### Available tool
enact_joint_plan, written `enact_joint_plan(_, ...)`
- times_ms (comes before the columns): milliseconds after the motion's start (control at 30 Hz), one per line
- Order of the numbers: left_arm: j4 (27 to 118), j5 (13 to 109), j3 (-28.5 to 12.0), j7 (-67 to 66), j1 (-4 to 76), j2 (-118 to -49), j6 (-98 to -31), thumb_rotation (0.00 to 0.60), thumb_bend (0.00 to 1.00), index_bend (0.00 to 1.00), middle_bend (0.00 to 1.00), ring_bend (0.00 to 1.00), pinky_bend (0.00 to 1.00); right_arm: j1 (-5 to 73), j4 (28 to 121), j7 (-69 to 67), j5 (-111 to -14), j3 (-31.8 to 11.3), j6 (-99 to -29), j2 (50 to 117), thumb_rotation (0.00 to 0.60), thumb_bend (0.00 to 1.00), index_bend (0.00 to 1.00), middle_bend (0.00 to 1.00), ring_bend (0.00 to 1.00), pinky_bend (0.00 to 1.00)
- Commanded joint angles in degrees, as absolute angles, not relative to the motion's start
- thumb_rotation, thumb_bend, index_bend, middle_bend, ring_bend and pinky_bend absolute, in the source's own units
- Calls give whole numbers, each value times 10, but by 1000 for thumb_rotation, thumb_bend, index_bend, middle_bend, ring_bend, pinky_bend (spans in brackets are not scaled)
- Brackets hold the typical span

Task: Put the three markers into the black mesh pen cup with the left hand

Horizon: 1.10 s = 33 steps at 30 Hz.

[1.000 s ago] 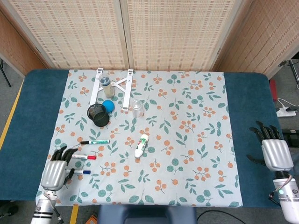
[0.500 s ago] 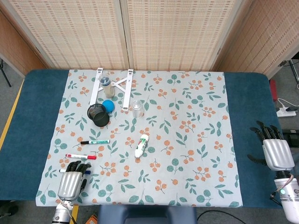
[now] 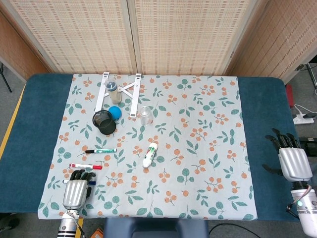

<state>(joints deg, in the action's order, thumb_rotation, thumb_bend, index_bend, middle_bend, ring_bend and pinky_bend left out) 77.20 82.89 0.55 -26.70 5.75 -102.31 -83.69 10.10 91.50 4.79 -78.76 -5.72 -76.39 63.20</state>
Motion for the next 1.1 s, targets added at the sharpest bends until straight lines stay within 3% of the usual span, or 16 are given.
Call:
enact_joint_plan(33,756,833,4,-270,56,-1033,-843,600,331,372,405,207,204,101,915,48,-787,-57,-764,632,600,25,228,65,157,94)
enact_joint_plan(1100,681,821,-12,-243,55,-1060,-833,600,332,422,468,229,212,96,922,55,-793,-58,-780,630,600,24,239,65,157,94)
